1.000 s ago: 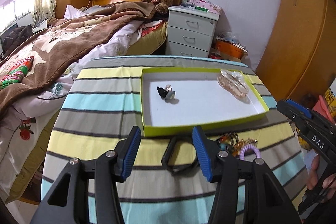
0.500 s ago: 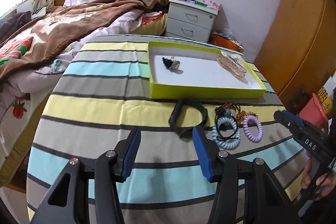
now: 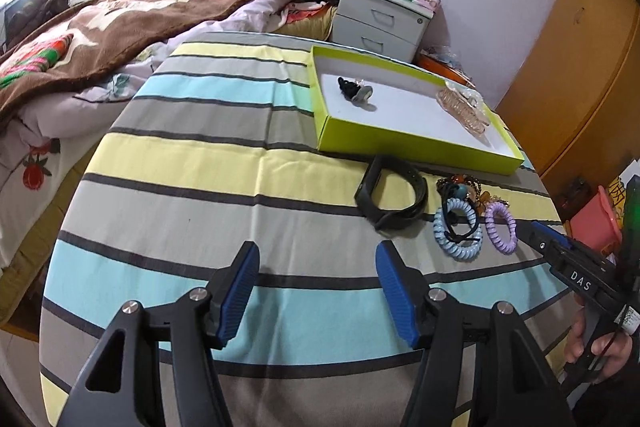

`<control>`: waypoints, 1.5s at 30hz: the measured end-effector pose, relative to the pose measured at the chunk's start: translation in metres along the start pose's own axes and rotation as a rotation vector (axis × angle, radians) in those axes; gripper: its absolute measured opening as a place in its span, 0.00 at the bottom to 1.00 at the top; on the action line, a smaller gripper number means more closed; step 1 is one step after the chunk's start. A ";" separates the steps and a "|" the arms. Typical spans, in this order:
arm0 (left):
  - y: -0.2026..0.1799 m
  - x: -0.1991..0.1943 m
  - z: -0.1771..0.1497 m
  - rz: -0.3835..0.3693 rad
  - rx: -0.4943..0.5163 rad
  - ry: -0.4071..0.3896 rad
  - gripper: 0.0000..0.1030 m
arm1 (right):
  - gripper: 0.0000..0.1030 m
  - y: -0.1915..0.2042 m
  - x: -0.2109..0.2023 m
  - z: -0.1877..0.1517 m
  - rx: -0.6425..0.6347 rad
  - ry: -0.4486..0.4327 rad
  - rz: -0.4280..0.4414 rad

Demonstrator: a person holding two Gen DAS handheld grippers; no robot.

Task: Organize jewelry
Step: 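Grasp the lavender coil hair tie with the right tool while the left tool grasps the black band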

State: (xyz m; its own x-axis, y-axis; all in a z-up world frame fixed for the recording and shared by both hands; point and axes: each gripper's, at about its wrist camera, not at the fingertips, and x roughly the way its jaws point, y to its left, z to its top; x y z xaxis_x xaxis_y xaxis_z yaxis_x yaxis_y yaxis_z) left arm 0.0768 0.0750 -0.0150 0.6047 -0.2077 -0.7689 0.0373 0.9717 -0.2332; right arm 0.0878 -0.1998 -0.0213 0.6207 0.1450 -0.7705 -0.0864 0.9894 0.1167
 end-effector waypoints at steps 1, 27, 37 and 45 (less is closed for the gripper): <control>0.001 0.000 0.000 0.001 -0.005 -0.001 0.61 | 0.37 0.000 0.001 0.000 0.003 0.003 0.002; -0.011 0.012 0.020 0.007 0.031 0.014 0.61 | 0.09 -0.004 -0.005 0.002 0.003 -0.025 0.002; -0.025 0.037 0.036 0.045 0.075 0.033 0.61 | 0.09 -0.015 -0.017 0.004 0.038 -0.059 0.020; -0.041 0.047 0.040 0.049 0.126 0.038 0.60 | 0.09 -0.020 -0.020 0.003 0.053 -0.060 0.029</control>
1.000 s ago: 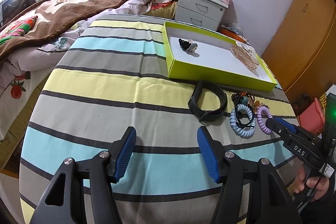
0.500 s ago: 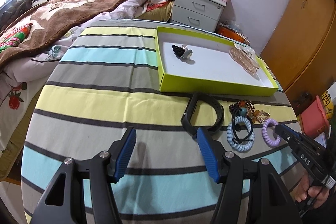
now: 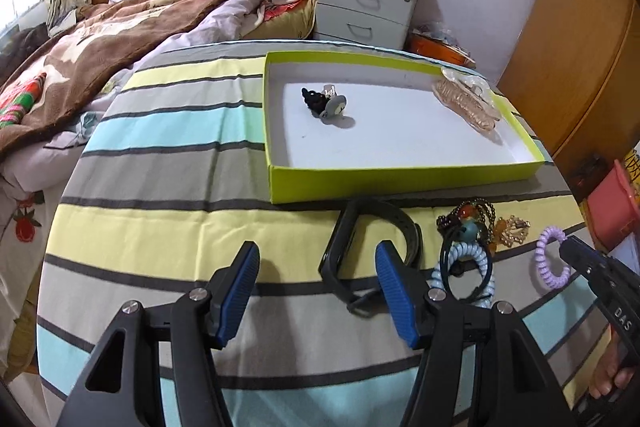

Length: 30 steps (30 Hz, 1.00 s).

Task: Organize jewelry
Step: 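Grasp the lavender coil hair tie with the right tool while the left tool grasps the black band, then carry the lavender coil and black band over the green box with both tools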

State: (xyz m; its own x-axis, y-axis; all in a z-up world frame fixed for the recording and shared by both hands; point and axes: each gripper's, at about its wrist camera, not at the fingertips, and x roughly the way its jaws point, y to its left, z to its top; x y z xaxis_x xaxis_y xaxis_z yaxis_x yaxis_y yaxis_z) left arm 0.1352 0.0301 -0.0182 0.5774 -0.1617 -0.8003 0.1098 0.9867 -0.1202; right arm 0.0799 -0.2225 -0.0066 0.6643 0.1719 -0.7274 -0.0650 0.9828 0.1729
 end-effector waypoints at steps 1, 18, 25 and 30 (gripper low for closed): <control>-0.001 0.001 0.001 0.005 0.001 0.002 0.60 | 0.09 0.000 -0.001 0.000 0.000 0.000 0.001; -0.013 0.012 0.005 0.014 0.042 0.024 0.20 | 0.09 0.000 0.003 0.006 0.004 0.004 0.017; -0.018 0.011 0.005 0.020 0.041 0.022 0.13 | 0.09 -0.002 0.002 0.008 0.005 0.000 0.017; -0.015 0.006 0.005 0.023 0.034 0.011 0.12 | 0.09 -0.002 -0.001 0.010 0.007 -0.009 0.018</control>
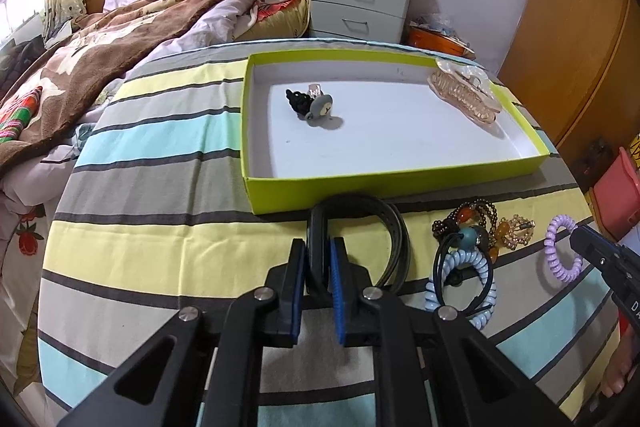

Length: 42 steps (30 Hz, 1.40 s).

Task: Organize jewelry
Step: 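Carry the lavender coil and black band over the green box with both tools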

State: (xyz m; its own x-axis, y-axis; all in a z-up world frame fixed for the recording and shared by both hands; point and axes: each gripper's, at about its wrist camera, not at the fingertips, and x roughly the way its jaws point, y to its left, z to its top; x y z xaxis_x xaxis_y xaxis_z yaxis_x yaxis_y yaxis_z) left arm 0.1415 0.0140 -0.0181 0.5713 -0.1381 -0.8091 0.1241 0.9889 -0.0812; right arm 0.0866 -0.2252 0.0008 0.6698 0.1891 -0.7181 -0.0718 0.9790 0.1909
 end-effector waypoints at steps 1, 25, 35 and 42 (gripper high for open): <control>0.000 -0.002 0.000 -0.001 0.001 -0.003 0.12 | 0.09 0.000 -0.002 0.000 0.000 -0.003 0.001; 0.016 -0.031 0.039 -0.005 -0.020 -0.071 0.12 | 0.09 0.033 0.001 0.070 -0.059 -0.071 0.012; 0.018 -0.010 0.058 0.016 -0.018 -0.061 0.12 | 0.09 0.046 0.052 0.105 -0.066 -0.022 0.011; 0.018 0.009 0.063 0.015 -0.027 -0.034 0.12 | 0.09 0.061 0.093 0.119 -0.073 0.020 0.012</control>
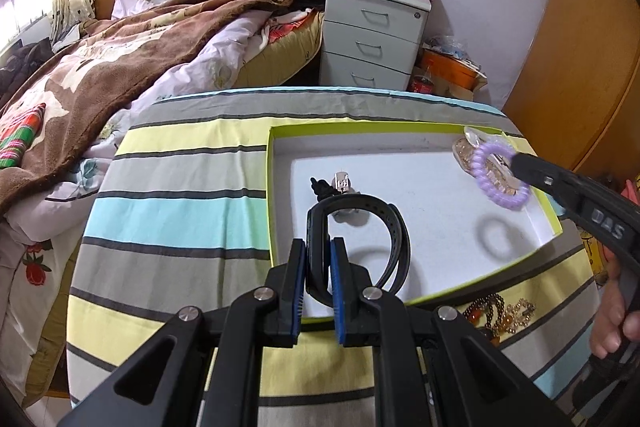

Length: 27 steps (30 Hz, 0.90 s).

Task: Organize jewelry
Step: 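Carry the lavender coil and black band over the green box with both tools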

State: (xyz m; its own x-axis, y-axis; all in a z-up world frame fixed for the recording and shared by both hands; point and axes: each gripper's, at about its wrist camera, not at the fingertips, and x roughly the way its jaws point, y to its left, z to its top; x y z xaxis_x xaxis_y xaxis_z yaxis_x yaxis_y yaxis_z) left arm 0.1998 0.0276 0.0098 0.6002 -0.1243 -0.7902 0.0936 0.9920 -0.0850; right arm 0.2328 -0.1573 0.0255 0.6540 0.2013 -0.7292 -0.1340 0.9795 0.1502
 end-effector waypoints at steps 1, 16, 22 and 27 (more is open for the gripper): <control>-0.001 0.002 0.001 0.003 0.004 0.002 0.12 | 0.09 0.000 0.005 0.001 0.004 0.006 -0.001; -0.002 0.028 0.004 0.015 -0.009 0.041 0.12 | 0.09 0.009 0.057 0.011 -0.040 0.087 -0.024; -0.004 0.034 0.005 0.030 -0.007 0.050 0.12 | 0.09 0.008 0.066 0.007 -0.059 0.106 -0.042; -0.005 0.035 0.005 0.032 -0.008 0.047 0.13 | 0.09 0.009 0.070 0.008 -0.067 0.109 -0.048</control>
State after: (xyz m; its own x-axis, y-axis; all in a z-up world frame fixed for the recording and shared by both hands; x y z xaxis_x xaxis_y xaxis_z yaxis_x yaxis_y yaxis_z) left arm 0.2244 0.0181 -0.0138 0.5645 -0.0910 -0.8204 0.0680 0.9956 -0.0637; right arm 0.2833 -0.1344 -0.0193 0.5766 0.1490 -0.8034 -0.1563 0.9852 0.0706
